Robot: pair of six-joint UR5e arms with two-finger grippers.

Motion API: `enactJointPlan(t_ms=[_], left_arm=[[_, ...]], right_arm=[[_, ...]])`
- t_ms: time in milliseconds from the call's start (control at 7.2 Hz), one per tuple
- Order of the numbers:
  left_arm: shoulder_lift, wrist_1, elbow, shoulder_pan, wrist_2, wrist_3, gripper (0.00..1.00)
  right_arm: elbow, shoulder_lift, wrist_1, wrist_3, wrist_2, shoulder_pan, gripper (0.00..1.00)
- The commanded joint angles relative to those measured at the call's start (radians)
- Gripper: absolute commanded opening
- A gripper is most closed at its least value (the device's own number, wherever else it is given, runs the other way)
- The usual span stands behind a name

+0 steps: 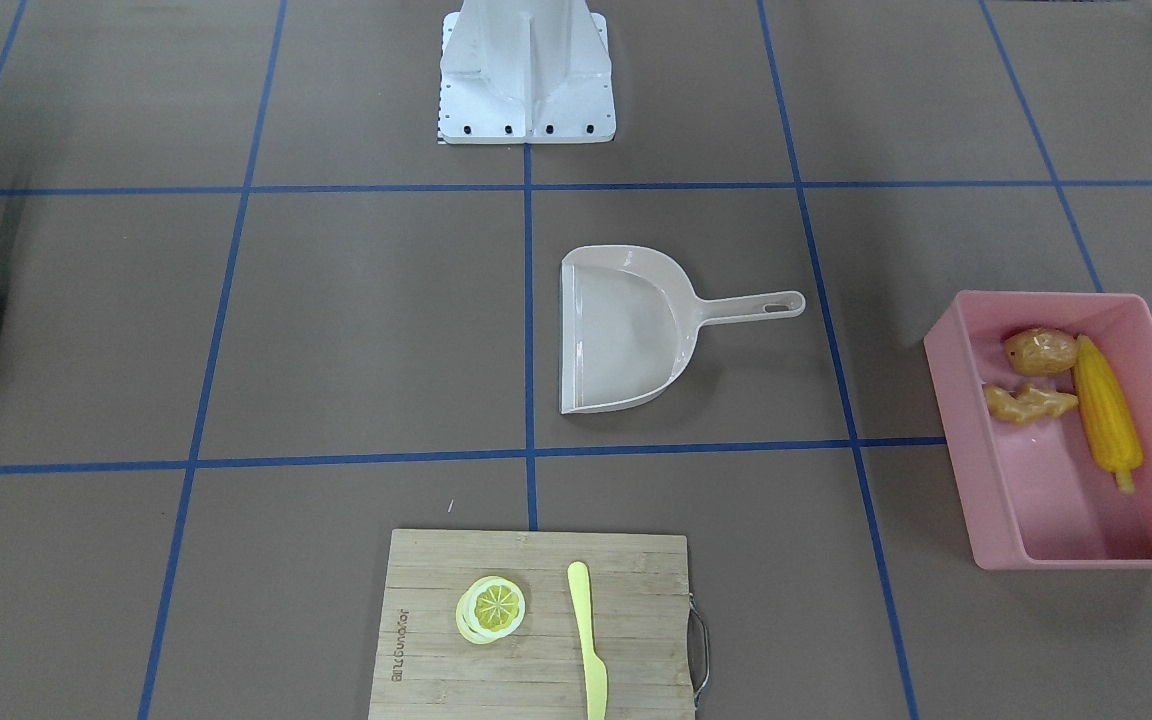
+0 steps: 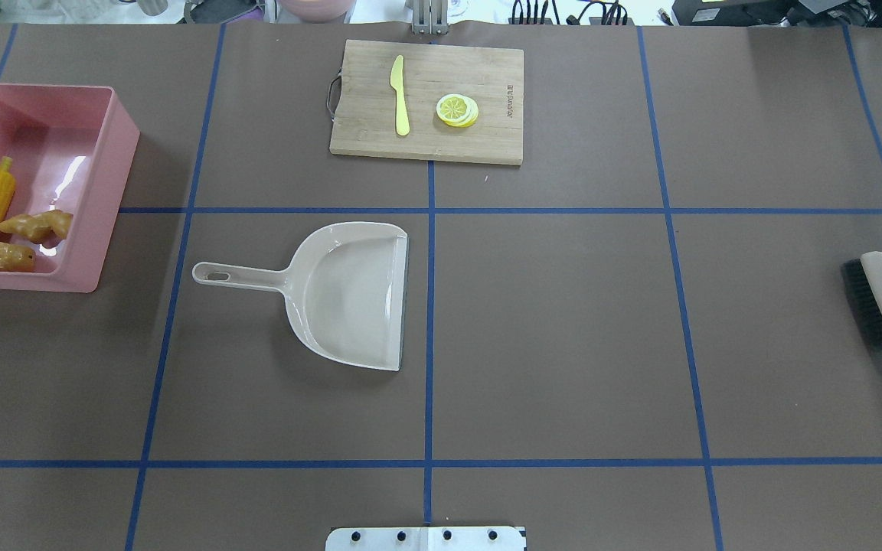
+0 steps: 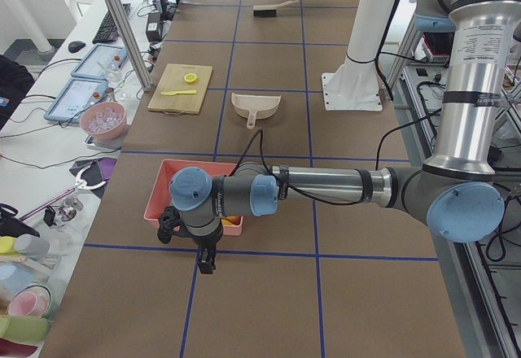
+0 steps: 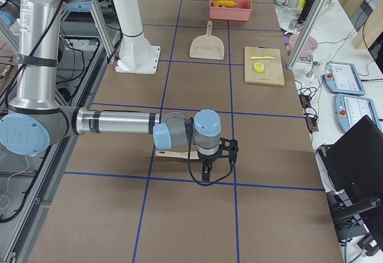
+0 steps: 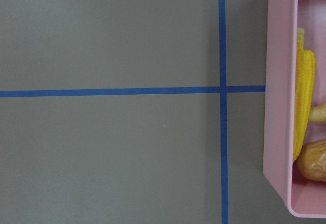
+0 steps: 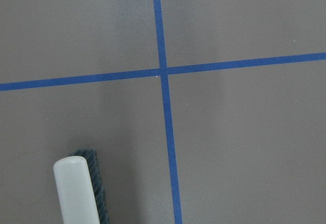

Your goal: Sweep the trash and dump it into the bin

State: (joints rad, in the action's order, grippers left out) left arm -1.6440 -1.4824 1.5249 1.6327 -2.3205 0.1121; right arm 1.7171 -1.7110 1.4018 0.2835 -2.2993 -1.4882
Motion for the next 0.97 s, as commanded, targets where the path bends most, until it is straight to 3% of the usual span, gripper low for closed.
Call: enactJointPlan(t_ms=[0, 139, 833], left_arm=[[0.000, -0.001, -0.002, -0.001, 0.000, 0.003, 0.99], [0.000, -0.001, 0.003, -0.001, 0.000, 0.001, 0.99], [0.019, -0.001, 0.012, -0.001, -0.003, -0.002, 0.99]], right_arm=[[0.035, -0.007, 0.013, -0.017, -0.003, -0.004, 1.00], [0.089, -0.018, 0.019, -0.018, -0.003, -0.032, 1.00], [0.094, -0.050, 0.022, -0.082, 0.000, -0.027, 1.00]])
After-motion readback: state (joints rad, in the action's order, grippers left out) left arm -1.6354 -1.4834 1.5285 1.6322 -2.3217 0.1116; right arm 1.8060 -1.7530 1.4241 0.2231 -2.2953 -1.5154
